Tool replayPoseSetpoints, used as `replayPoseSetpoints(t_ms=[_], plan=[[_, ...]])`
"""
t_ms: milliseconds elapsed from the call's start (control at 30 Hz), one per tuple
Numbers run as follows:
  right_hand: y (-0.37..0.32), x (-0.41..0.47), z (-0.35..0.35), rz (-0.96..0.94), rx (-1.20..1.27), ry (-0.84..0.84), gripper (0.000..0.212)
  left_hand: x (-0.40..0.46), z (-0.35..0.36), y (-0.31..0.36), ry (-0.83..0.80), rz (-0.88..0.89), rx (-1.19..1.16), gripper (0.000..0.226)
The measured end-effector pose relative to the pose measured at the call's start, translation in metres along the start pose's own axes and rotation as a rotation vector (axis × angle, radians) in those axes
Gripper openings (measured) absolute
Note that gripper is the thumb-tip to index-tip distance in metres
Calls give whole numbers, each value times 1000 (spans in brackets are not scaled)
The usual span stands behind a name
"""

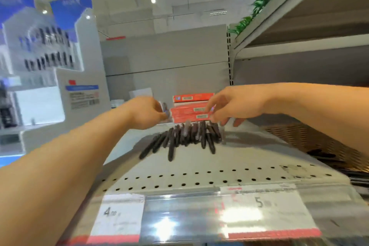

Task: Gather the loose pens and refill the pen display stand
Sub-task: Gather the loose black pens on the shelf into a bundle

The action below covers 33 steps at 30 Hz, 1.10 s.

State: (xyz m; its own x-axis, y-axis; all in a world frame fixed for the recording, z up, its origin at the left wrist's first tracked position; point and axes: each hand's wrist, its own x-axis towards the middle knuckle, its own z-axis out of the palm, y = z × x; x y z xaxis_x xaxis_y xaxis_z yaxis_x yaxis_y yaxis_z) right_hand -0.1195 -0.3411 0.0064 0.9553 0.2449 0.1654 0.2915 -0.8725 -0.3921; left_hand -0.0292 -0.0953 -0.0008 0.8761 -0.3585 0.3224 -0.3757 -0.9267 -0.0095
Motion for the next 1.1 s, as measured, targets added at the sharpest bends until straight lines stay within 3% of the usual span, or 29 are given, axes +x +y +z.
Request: replayPoseSetpoints(t_ms=[133,267,433,500,633,733,900,1033,1100], plan=[[-43,41,21,-40,16,85,5,-1,14,-39,-85,-37,15,49],[-72,81,35,7,113,152,8,6,28,-39,-313,-3,-118,38],[-83,102,56,29,198,276,13,16,26,-44,-398,0,-118,35],[-80,97,63,23,259,286,11,12,23,-49,-336,23,-211,31],[-78,72,61,10,488,284,22,-1,1,-55,-6,88,-892,11],[-84,58,57,-35,645,182,25,-17,-11,-49,9,252,-1208,12],[-89,53,60,-119,587,140,25,-27,-11,-33,127,347,-1096,16],[-86,52,53,-85,624,187,27,-26,-13,-33,407,352,-747,27],[-83,52,49,-66,678,184,24,-23,-9,-26,437,351,-678,19]])
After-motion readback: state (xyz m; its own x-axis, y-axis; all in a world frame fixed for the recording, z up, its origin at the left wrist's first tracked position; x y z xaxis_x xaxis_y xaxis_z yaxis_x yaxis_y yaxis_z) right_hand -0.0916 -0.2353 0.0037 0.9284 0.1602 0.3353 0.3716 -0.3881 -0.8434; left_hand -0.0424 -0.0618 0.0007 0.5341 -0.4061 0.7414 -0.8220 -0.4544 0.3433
